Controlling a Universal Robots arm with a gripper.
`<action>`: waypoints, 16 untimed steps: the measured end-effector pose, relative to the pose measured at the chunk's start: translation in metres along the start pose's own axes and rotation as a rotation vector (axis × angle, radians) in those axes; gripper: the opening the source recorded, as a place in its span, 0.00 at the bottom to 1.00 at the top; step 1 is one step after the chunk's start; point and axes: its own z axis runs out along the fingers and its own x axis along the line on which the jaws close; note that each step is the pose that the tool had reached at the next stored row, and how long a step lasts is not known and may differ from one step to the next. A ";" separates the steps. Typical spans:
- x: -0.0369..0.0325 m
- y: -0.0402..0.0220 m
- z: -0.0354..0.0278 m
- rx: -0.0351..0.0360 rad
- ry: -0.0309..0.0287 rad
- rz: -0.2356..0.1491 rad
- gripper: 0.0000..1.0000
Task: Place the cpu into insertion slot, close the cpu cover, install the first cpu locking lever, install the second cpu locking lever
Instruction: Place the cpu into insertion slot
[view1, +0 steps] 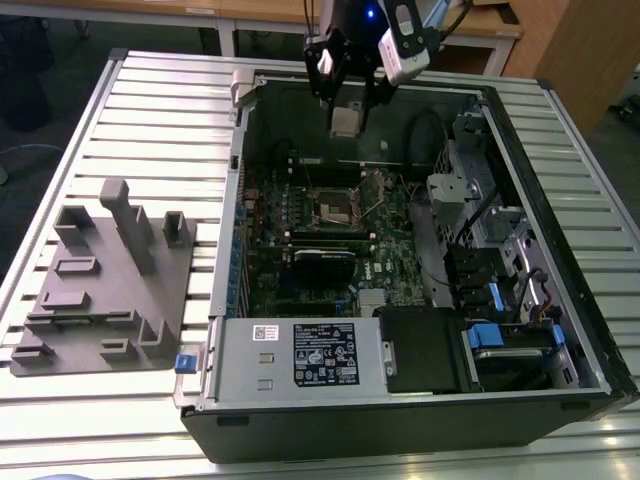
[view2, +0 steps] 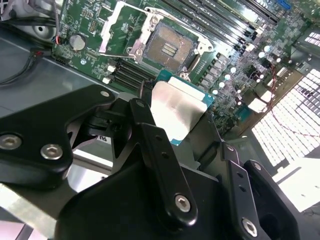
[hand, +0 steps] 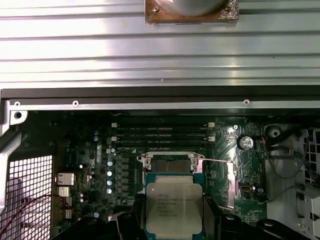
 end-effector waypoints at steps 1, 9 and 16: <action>0.0000 -0.0002 0.0010 0.0001 0.0000 0.000 0.54; 0.0000 -0.0006 0.0055 0.0001 0.0000 0.000 0.54; 0.0000 -0.0007 0.0062 0.0002 0.0000 0.000 0.54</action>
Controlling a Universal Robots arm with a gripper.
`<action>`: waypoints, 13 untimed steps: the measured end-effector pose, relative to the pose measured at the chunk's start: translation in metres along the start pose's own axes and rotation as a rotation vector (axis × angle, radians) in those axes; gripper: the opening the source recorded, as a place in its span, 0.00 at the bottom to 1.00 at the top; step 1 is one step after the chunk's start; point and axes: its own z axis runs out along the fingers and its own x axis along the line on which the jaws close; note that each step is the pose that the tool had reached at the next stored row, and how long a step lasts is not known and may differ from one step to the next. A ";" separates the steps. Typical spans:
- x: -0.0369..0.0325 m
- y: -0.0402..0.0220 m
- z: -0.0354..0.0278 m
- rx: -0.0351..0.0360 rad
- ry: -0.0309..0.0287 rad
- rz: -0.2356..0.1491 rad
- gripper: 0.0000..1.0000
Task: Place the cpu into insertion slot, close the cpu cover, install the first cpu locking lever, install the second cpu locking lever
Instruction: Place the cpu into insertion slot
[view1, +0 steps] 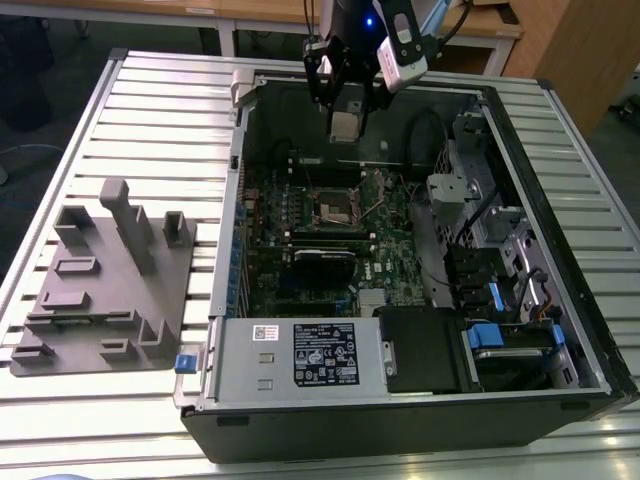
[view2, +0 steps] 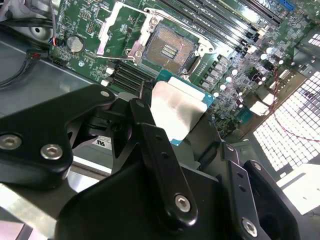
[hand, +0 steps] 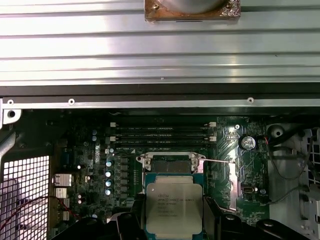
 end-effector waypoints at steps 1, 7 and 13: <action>0.0000 0.0000 0.0000 0.0000 0.0000 0.000 0.54; 0.0000 0.0000 0.0002 0.0000 0.0000 0.000 0.54; -0.0001 -0.0005 0.0053 -0.0001 0.0000 0.000 0.54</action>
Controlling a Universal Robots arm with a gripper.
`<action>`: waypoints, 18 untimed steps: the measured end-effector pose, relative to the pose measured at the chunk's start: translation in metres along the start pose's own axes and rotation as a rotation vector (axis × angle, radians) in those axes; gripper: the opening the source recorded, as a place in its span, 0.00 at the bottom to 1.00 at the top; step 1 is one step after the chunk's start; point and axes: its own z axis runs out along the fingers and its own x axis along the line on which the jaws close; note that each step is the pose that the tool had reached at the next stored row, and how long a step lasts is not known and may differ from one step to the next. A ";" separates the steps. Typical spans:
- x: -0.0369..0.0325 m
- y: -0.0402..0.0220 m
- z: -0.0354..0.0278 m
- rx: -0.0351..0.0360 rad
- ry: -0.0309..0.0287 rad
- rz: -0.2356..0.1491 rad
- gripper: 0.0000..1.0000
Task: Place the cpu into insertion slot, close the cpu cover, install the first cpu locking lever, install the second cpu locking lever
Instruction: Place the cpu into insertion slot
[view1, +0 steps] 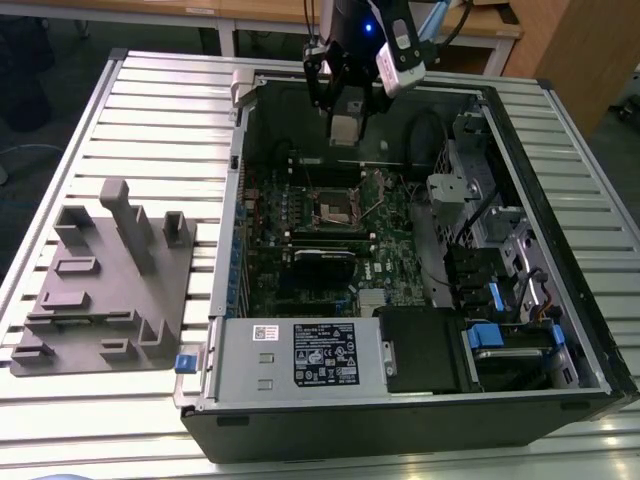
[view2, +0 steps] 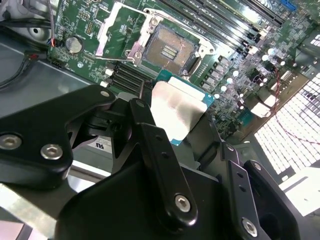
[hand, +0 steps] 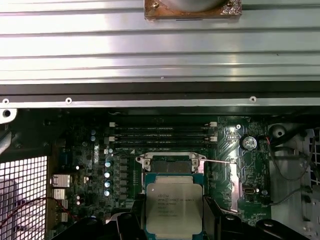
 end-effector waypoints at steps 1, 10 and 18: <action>0.0000 -0.0001 0.0010 0.0001 0.0000 0.000 0.54; 0.0000 -0.0004 0.0046 0.0001 0.0000 0.000 0.54; 0.0000 -0.0006 0.0060 -0.0003 -0.0002 0.000 0.54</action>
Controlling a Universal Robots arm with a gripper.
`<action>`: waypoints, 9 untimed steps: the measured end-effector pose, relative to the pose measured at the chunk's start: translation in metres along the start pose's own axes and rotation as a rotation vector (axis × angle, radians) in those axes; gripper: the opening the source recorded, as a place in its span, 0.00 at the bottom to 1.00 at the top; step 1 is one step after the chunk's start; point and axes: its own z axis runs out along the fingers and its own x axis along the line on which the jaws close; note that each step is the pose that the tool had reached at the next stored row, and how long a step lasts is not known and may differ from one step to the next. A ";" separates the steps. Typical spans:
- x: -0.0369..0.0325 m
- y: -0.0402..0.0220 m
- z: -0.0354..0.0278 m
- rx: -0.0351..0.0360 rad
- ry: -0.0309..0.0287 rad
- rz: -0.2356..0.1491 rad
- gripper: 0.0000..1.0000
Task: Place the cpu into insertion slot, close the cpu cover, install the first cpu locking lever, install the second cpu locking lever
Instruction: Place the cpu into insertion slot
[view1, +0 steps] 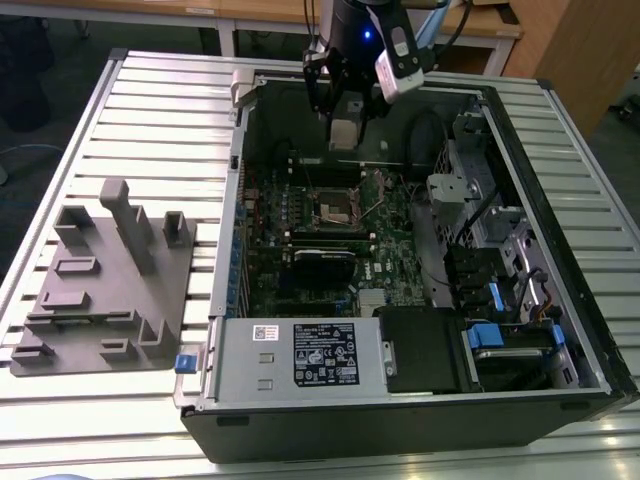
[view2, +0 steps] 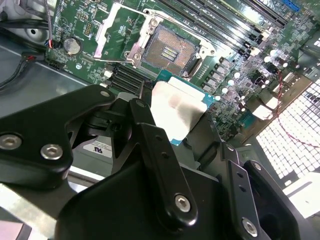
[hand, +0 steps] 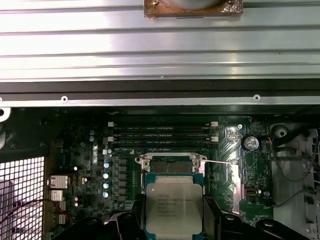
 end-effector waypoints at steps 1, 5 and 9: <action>0.0000 -0.0001 0.0005 0.0004 0.0000 0.001 0.54; 0.0000 -0.0002 0.0029 -0.0002 -0.0029 0.034 0.54; -0.0001 -0.0005 0.0049 -0.0013 -0.0091 0.103 0.54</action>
